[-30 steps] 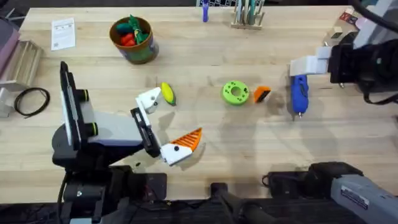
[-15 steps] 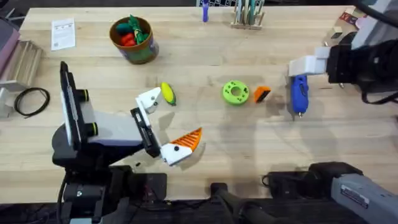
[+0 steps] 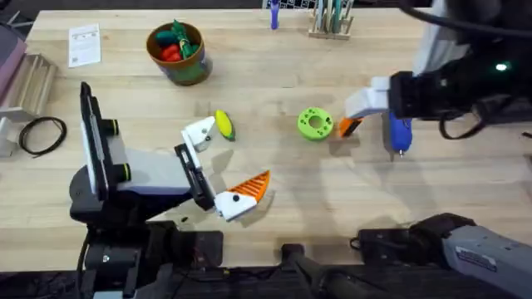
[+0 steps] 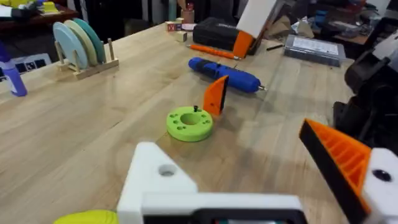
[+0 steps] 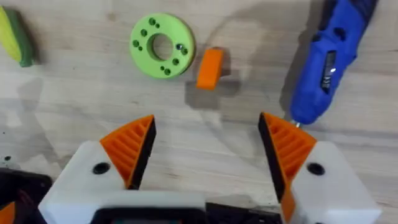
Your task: Pick up the gripper from the table and insert it into the empty holder that is missing its gripper. Then pick up a screw, insert it into the mounting hole, and use the screwdriver to tighten it. Finally, clean up the table by picking up the vegetable and placing it into the bucket.
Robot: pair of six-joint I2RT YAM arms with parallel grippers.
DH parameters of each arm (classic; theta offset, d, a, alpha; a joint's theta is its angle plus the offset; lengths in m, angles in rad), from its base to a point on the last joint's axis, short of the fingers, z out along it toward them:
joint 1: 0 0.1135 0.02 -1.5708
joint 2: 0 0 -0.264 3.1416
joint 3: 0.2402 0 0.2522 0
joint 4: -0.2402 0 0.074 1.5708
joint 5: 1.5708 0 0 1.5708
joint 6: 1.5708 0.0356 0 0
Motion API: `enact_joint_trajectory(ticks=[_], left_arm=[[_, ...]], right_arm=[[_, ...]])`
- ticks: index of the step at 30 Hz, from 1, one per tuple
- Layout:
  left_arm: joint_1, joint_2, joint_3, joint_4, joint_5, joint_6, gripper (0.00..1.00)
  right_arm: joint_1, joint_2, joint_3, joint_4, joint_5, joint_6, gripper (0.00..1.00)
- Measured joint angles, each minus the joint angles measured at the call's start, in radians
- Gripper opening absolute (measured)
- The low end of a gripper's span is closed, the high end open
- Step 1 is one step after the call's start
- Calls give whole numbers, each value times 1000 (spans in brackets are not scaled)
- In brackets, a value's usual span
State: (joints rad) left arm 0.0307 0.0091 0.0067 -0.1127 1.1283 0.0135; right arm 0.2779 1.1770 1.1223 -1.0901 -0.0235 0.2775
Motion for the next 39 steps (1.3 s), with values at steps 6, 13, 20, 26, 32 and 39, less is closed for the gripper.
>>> enact_joint_trajectory(ticks=[6,13,20,26,32,39], left_arm=[[0,0,0,0,0,0,986],[0,0,0,0,0,0,986],[0,0,0,0,0,0,986],[0,0,0,0,0,0,986],[0,0,0,0,0,0,986],[0,0,0,0,0,0,986]], right_arm=[[72,90,42,-2,0,52,992],[85,174,46,0,5,59,991],[68,207,46,1,12,51,991],[24,209,45,1,22,28,992],[25,261,44,7,37,50,992],[25,322,43,45,57,98,992]])
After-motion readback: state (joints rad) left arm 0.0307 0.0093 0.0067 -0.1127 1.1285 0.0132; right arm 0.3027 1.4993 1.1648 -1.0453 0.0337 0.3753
